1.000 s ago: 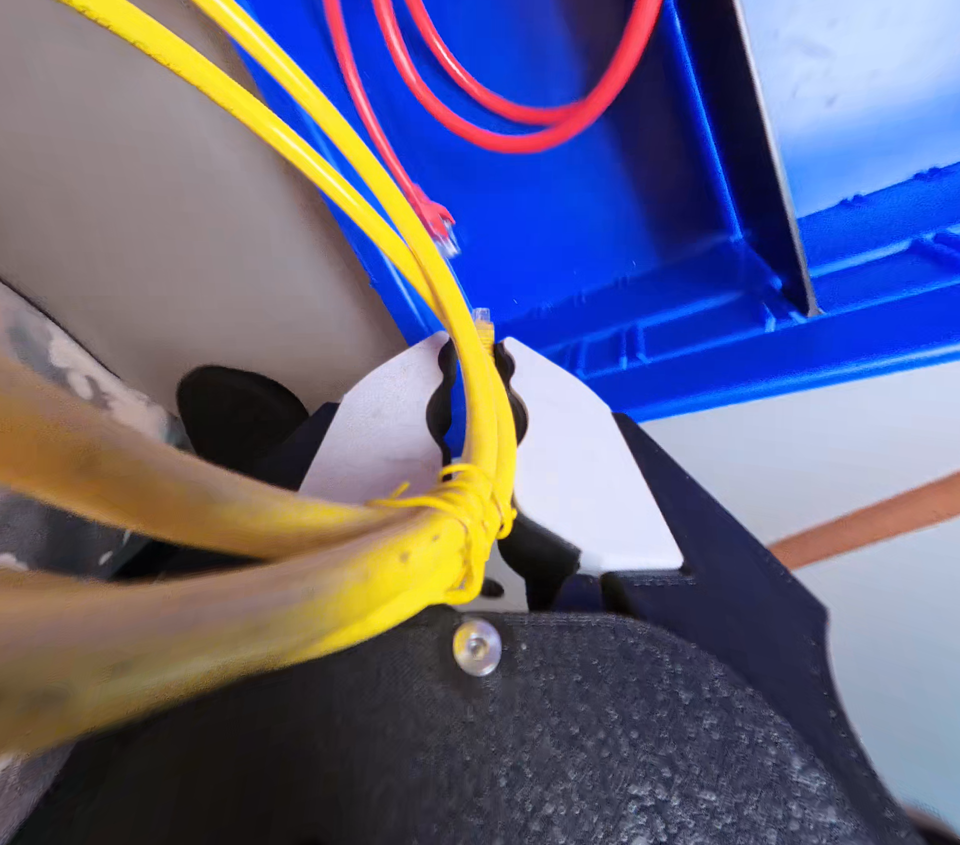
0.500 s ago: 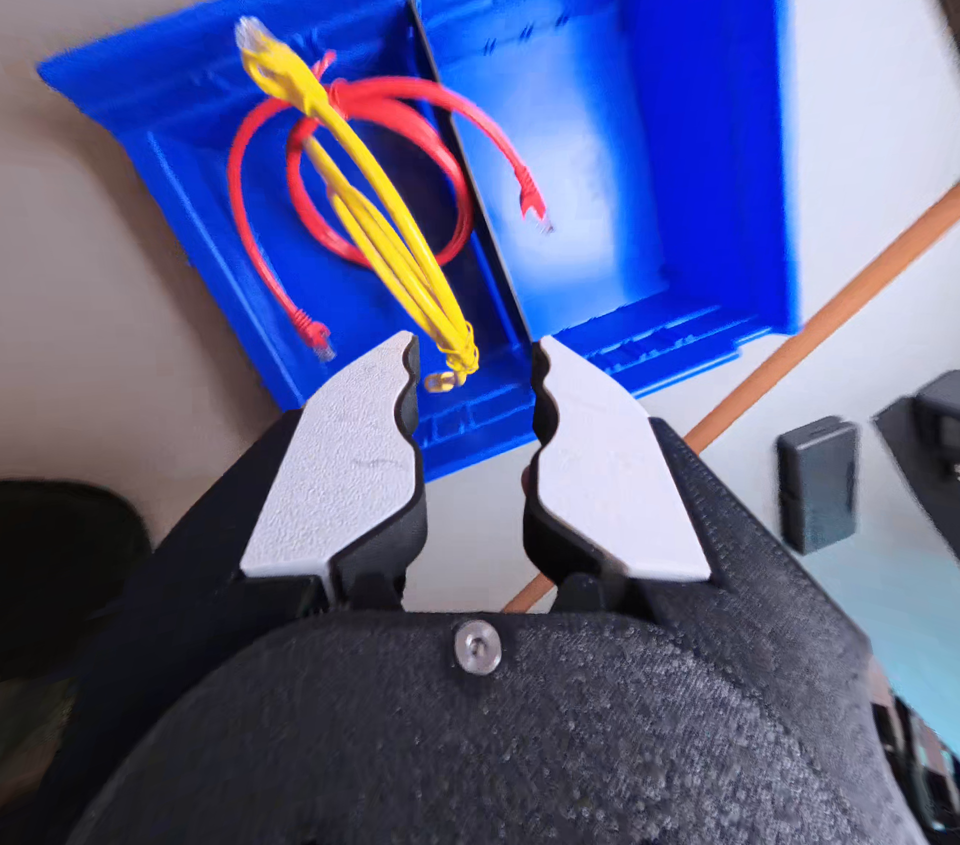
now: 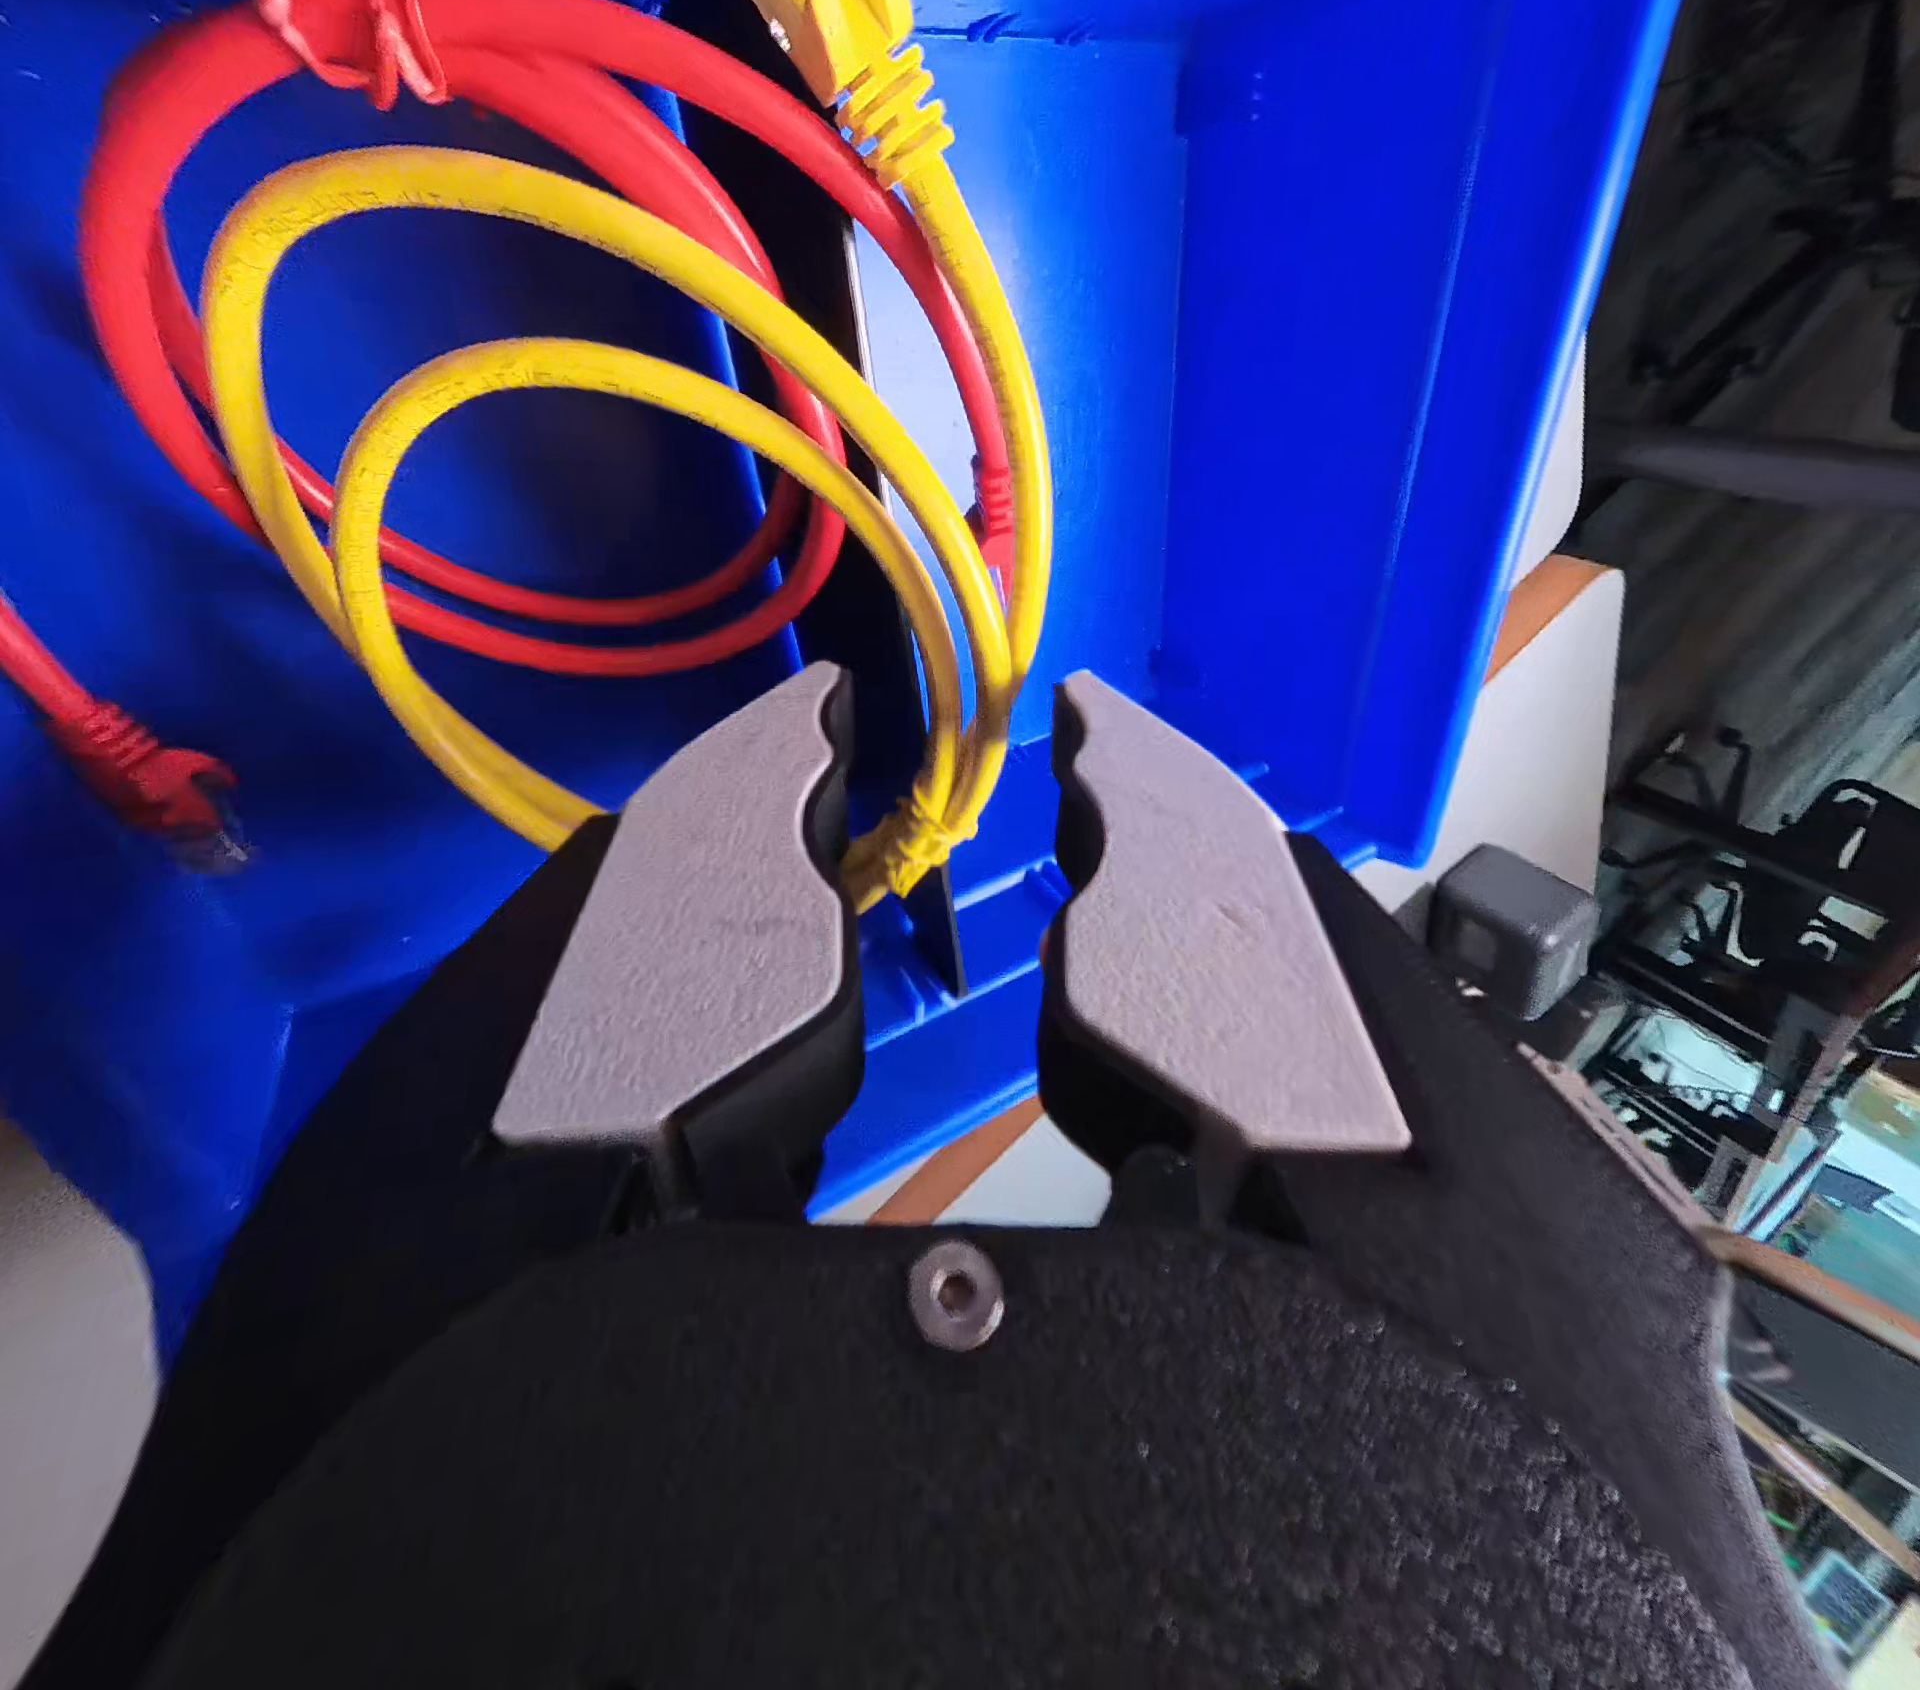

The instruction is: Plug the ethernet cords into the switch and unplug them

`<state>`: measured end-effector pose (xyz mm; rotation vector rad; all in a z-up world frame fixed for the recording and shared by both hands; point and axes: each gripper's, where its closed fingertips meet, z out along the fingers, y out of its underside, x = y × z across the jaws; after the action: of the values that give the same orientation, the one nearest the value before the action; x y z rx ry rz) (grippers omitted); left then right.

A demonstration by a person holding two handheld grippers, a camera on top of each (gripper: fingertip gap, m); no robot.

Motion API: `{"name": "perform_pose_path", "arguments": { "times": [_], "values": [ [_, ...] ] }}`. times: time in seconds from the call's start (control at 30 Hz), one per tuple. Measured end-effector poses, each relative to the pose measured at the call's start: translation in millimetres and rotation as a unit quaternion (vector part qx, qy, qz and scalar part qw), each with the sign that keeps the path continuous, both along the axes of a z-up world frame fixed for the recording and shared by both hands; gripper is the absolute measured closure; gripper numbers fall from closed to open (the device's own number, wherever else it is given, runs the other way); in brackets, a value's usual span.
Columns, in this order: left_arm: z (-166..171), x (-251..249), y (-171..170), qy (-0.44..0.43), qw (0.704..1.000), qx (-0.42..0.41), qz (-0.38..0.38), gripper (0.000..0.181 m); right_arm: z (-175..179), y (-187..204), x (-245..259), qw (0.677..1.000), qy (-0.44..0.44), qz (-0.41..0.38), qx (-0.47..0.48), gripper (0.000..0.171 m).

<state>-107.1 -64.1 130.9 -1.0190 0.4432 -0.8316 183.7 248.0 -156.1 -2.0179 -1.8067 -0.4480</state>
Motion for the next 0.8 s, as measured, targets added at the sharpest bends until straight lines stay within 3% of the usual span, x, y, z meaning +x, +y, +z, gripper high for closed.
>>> {"name": "perform_pose_path", "arguments": {
  "times": [0.07,0.2,0.33,0.47,0.6,0.67,0.8],
  "values": [
    [-2,1,2,0.004,1.0,-0.003,-0.001,0.151,-6,3,0,1.0,-0.02,0.022,0.008,0.151],
    [-6,2,6,0.007,1.0,-0.009,-0.003,0.152,0,-12,-3,0.997,-0.046,0.065,-0.006,0.158],
    [-9,6,9,0.005,1.0,-0.015,-0.009,0.152,-7,-33,5,0.993,-0.074,0.062,-0.061,0.158],
    [-10,13,8,0.007,1.0,-0.017,-0.021,0.152,-10,-24,12,0.994,-0.094,0.051,-0.017,0.143],
    [-13,19,9,-0.002,0.999,-0.022,-0.047,0.152,28,-35,-13,0.999,0.026,0.036,-0.011,0.129],
    [-16,22,11,-0.005,0.998,-0.028,-0.06,0.152,60,-56,-48,0.986,0.153,0.059,-0.022,0.128],
    [-20,28,17,-0.032,0.996,-0.037,-0.081,0.151,129,-145,-116,0.894,0.412,0.139,-0.11,0.133]
  ]
}}
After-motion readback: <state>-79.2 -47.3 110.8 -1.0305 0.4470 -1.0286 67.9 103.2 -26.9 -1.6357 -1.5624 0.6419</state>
